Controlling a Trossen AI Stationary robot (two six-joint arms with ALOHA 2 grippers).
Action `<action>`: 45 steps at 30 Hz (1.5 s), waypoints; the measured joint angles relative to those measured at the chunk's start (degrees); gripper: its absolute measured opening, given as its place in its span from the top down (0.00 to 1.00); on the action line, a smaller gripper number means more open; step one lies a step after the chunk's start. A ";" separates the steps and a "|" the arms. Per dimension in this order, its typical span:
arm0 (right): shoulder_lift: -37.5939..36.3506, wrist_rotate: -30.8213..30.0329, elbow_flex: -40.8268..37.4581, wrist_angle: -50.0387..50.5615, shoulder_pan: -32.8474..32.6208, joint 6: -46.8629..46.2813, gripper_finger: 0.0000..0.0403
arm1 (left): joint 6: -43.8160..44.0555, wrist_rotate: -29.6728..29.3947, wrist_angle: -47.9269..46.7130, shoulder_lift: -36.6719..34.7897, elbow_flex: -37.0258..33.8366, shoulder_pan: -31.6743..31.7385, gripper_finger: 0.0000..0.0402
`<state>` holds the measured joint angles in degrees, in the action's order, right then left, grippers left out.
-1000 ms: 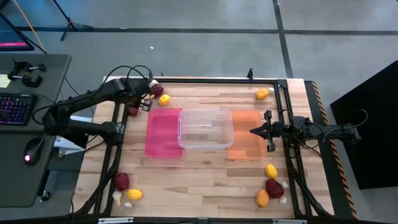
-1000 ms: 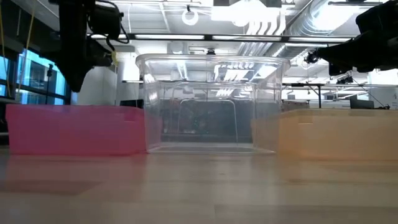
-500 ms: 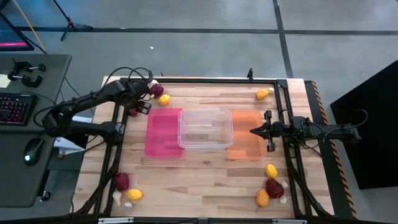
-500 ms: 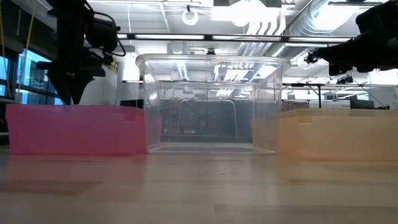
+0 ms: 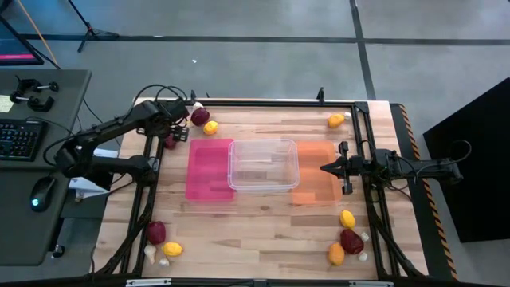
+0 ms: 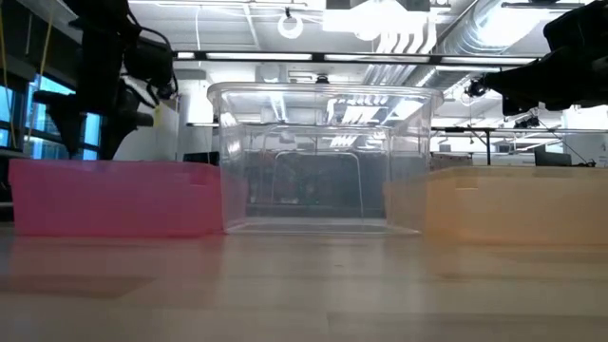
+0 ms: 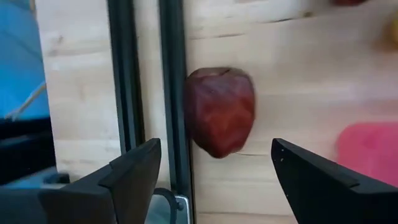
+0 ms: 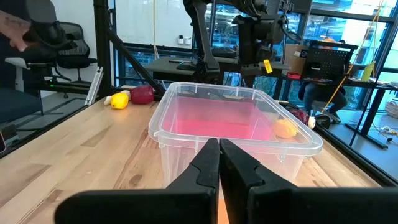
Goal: Sort produce into baskets
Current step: Put the red apple into the pink bin
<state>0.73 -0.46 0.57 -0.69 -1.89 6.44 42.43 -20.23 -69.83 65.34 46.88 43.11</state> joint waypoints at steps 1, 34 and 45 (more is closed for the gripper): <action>0.00 0.01 0.01 0.00 0.02 0.00 1.00 | 1.29 -0.07 0.87 0.00 -1.03 0.00 0.26; 0.01 0.01 0.00 -0.01 0.02 0.00 1.00 | 5.00 -5.54 30.60 -0.06 -22.24 2.68 0.26; 0.02 0.01 0.00 0.00 0.00 0.00 1.00 | -5.39 3.68 26.23 -4.66 -16.38 2.38 0.37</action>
<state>0.75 -0.45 0.57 -0.69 -1.89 6.44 37.04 -16.55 -43.60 60.68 30.50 45.49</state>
